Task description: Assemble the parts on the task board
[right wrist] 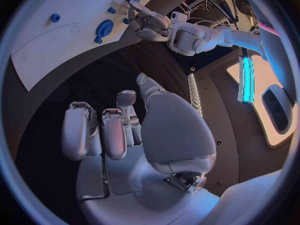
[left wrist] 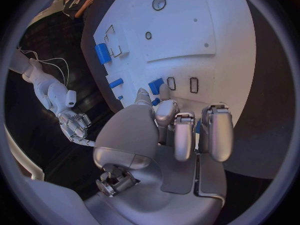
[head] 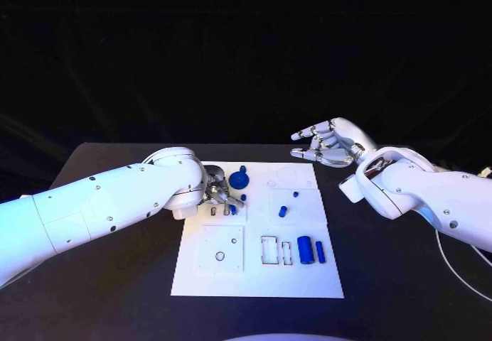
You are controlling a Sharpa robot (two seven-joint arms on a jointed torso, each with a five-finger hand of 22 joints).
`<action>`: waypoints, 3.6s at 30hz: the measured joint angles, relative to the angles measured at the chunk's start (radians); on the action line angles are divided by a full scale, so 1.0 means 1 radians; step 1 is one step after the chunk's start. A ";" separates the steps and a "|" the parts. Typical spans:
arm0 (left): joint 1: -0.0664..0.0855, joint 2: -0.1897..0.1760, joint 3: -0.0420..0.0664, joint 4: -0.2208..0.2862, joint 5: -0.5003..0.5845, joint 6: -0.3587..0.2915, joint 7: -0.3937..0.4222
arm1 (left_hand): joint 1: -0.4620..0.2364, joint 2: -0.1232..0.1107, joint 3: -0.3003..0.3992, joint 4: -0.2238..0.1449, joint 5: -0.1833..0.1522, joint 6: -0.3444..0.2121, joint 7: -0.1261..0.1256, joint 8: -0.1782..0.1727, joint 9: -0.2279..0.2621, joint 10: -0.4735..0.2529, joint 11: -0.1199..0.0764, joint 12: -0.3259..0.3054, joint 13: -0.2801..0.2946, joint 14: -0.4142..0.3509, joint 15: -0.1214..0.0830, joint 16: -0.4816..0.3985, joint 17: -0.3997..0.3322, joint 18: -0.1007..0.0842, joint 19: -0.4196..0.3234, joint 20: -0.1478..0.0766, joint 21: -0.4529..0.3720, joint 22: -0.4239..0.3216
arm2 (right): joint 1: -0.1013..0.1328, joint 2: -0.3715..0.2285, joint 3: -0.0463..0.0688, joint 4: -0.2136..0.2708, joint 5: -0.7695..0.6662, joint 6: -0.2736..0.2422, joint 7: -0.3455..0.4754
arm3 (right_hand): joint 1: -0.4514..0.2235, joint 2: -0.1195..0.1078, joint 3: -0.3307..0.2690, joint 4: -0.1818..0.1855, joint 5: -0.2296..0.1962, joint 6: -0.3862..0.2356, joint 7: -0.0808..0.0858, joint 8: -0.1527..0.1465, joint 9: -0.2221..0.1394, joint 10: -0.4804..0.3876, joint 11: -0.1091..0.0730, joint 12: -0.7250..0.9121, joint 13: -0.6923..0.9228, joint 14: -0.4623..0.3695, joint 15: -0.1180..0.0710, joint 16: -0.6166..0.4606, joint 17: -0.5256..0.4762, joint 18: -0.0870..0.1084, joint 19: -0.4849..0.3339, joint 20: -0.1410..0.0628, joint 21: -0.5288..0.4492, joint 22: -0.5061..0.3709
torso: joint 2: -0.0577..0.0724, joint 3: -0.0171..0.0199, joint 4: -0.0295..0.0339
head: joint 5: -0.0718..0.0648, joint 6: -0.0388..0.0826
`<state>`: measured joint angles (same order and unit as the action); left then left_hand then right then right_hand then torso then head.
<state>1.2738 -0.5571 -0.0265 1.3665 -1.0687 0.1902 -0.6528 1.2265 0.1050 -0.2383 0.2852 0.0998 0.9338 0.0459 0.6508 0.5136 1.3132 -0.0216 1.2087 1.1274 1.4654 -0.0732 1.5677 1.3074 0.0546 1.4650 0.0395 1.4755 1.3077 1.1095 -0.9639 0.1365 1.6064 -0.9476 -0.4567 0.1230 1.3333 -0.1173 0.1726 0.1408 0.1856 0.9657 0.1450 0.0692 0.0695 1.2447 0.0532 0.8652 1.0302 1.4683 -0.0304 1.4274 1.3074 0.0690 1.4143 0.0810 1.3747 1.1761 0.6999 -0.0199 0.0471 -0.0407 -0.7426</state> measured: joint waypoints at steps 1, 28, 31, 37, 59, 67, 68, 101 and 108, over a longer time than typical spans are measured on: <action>0.000 0.001 0.000 -0.002 0.000 0.002 0.000 | 0.001 0.000 0.000 0.000 0.000 0.000 0.000 0.000 0.002 0.000 0.000 0.000 0.000 0.000 0.000 0.000 0.000 0.000 0.000 0.000 0.000 0.000 | 0.000 0.000 0.000 0.000 0.000 0.001 0.000 | 0.000 0.000 0.000 0.000 0.000 0.000 0.000 0.000 0.000 0.000 0.000 0.000 0.000 0.000 0.000 0.000 0.000 0.000 0.000 0.000 0.000 0.000 | 0.000 0.0001 0.0000 | 0.000 0.000; 0.000 0.028 0.000 -0.036 -0.003 0.031 -0.003 | 0.089 0.013 0.049 -0.029 0.004 -0.014 -0.007 0.013 0.034 0.004 -0.004 0.005 0.012 0.000 -0.007 0.000 0.000 0.000 0.000 -0.007 0.004 0.000 | 0.000 0.004 0.000 0.000 0.000 0.017 -0.003 | 0.000 0.000 0.000 0.000 0.000 0.000 0.000 0.000 0.001 0.000 0.000 0.000 0.000 0.000 0.000 0.000 0.000 0.000 0.000 0.000 0.000 0.000 | 0.001 0.0004 0.0003 | -0.004 -0.008; 0.000 0.029 0.000 -0.036 -0.003 0.032 -0.003 | 0.134 0.020 0.093 -0.050 0.015 -0.024 -0.012 0.013 0.039 0.008 -0.008 0.005 0.015 0.002 -0.010 0.000 0.001 0.000 0.002 -0.009 0.004 0.000 | 0.000 0.005 0.000 -0.001 0.000 0.019 -0.003 | 0.000 0.000 0.000 0.000 0.000 0.000 0.000 0.000 0.001 0.000 0.000 0.000 0.000 0.000 0.000 0.000 0.000 0.000 0.000 0.000 0.000 0.000 | 0.001 0.0005 0.0001 | -0.004 -0.008; 0.004 0.027 0.003 -0.034 -0.001 0.030 -0.001 | 0.220 -0.015 0.213 -0.052 0.159 -0.058 -0.010 -0.005 0.035 -0.002 -0.016 -0.013 -0.001 -0.001 -0.016 0.000 0.001 0.000 0.000 -0.018 0.004 0.000 | 0.000 0.006 0.000 -0.002 0.000 0.023 -0.003 | 0.000 0.000 0.000 0.000 0.004 0.000 0.000 0.000 0.001 0.000 0.000 0.000 0.000 0.000 0.000 0.000 0.001 0.000 0.000 0.000 -0.004 -0.001 | 0.001 0.0006 0.0002 | -0.005 -0.010; 0.001 -0.066 0.000 0.052 0.056 -0.057 0.002 | 0.053 -0.249 0.744 0.017 0.169 -0.060 0.001 0.037 0.129 0.020 -0.009 -0.008 0.018 -0.001 -0.016 0.000 0.000 -0.015 0.000 -0.018 0.004 0.000 | -0.001 0.010 -0.001 -0.012 -0.001 0.040 -0.008 | 0.004 0.004 0.000 0.000 0.004 0.003 -0.003 0.000 0.001 0.000 0.000 0.000 -0.001 0.000 0.000 -0.004 0.000 0.000 0.000 0.000 -0.004 -0.002 | -0.001 0.0035 0.0049 | -0.009 -0.015; -0.003 -0.084 -0.001 0.078 0.040 -0.101 0.005 | 0.046 -0.248 0.751 0.011 0.166 -0.059 0.002 0.041 0.131 0.020 -0.009 -0.004 0.023 -0.001 -0.016 0.000 0.000 -0.015 0.000 -0.018 0.004 0.000 | -0.002 0.011 -0.001 -0.014 -0.001 0.045 -0.009 | 0.004 0.004 -0.003 0.003 0.004 0.003 -0.003 0.004 0.001 0.000 0.000 0.000 -0.001 0.000 0.000 -0.004 0.000 0.000 0.000 0.000 -0.004 -0.002 | -0.002 0.0055 0.0078 | -0.009 -0.019; -0.003 -0.084 -0.001 0.079 0.039 -0.102 0.005 | 0.046 -0.248 0.751 0.011 0.166 -0.059 0.002 0.041 0.132 0.020 -0.009 -0.004 0.023 -0.001 -0.016 0.000 0.000 -0.015 0.000 -0.018 0.004 0.000 | -0.002 0.011 -0.001 -0.014 -0.001 0.045 -0.009 | 0.004 0.004 -0.003 0.003 0.004 0.003 -0.003 0.004 0.001 0.000 0.000 0.000 -0.001 0.000 0.000 -0.004 0.000 0.000 0.000 0.000 -0.004 -0.002 | -0.002 0.0055 0.0078 | -0.009 -0.019; -0.039 -0.051 -0.008 0.071 -0.153 -0.115 0.005 | 0.019 -0.259 0.777 -0.015 0.151 -0.058 -0.001 0.040 0.140 0.027 -0.009 -0.004 0.022 -0.001 -0.016 0.000 0.000 -0.015 0.000 -0.018 0.004 0.000 | -0.003 0.012 -0.002 -0.013 0.000 0.054 -0.009 | 0.004 0.004 -0.003 0.003 0.004 0.003 -0.003 0.004 0.001 0.000 0.000 0.000 -0.001 0.000 0.000 -0.004 0.000 0.000 0.000 0.000 -0.004 -0.002 | -0.001 0.0038 0.0062 | -0.006 -0.031; -0.040 -0.048 -0.007 0.069 -0.170 -0.103 0.007 | 0.019 -0.259 0.777 -0.016 0.151 -0.059 -0.002 0.040 0.139 0.027 -0.009 -0.004 0.022 -0.001 -0.016 0.000 0.000 -0.015 0.000 -0.018 0.004 0.000 | -0.004 0.013 -0.002 -0.013 0.000 0.055 -0.008 | 0.004 0.004 -0.003 0.003 0.004 0.003 -0.003 0.004 0.001 0.000 0.000 0.000 -0.001 0.000 0.000 -0.004 0.000 0.000 0.000 0.000 -0.004 -0.002 | -0.001 0.0037 0.0061 | -0.006 -0.034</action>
<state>1.2338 -0.6049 -0.0332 1.4359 -1.2382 0.0876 -0.6458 1.2457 -0.1537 0.5389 0.2696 0.2507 0.8751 0.0441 0.6911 0.6525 1.3401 -0.0305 1.2047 1.1494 1.4640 -0.0892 1.5677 1.3074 0.0397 1.4649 0.0216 1.4792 1.3074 1.1059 -0.9504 0.1348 1.5934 -0.9479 -0.4012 0.1146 1.3373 -0.1133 0.1698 0.1436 0.1895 0.9686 0.1420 0.0730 0.0703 1.2449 0.0533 0.8652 1.0291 1.4683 -0.0304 1.4235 1.3074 0.0690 1.4144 0.0809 1.3709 1.1740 0.6989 -0.0162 0.0532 -0.0466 -0.7764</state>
